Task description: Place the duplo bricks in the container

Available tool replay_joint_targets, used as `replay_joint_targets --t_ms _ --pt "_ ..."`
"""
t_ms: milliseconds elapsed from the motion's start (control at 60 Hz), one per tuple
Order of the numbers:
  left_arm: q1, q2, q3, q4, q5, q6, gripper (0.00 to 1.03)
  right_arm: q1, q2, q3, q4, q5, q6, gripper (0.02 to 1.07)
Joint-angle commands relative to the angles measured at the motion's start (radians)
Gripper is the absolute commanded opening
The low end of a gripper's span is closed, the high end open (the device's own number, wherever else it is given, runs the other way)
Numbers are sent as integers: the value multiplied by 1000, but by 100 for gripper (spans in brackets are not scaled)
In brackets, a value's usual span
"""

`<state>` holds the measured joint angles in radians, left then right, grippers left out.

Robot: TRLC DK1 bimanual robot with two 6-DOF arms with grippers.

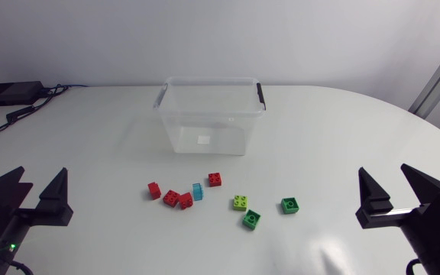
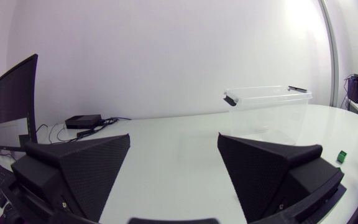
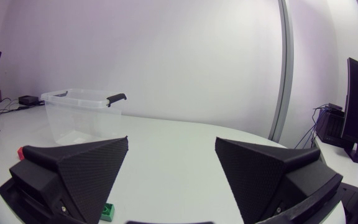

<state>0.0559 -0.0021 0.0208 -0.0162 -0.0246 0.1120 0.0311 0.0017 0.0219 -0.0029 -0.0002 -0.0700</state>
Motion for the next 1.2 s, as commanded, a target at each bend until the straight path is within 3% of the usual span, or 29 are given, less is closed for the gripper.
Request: replay_joint_targets --t_ms 0,700,1000,1183 --pt "-7 -10 -19 10 5 -15 99 4 -5 -22 -5 -4 26 103" --pt "-22 -13 -12 18 5 -20 99 9 -8 -22 -3 -3 24 103" --pt "-47 25 153 -60 5 -20 99 26 66 92 -14 6 38 103" --pt "-67 306 367 -156 5 -83 99 30 273 230 -16 6 73 103"
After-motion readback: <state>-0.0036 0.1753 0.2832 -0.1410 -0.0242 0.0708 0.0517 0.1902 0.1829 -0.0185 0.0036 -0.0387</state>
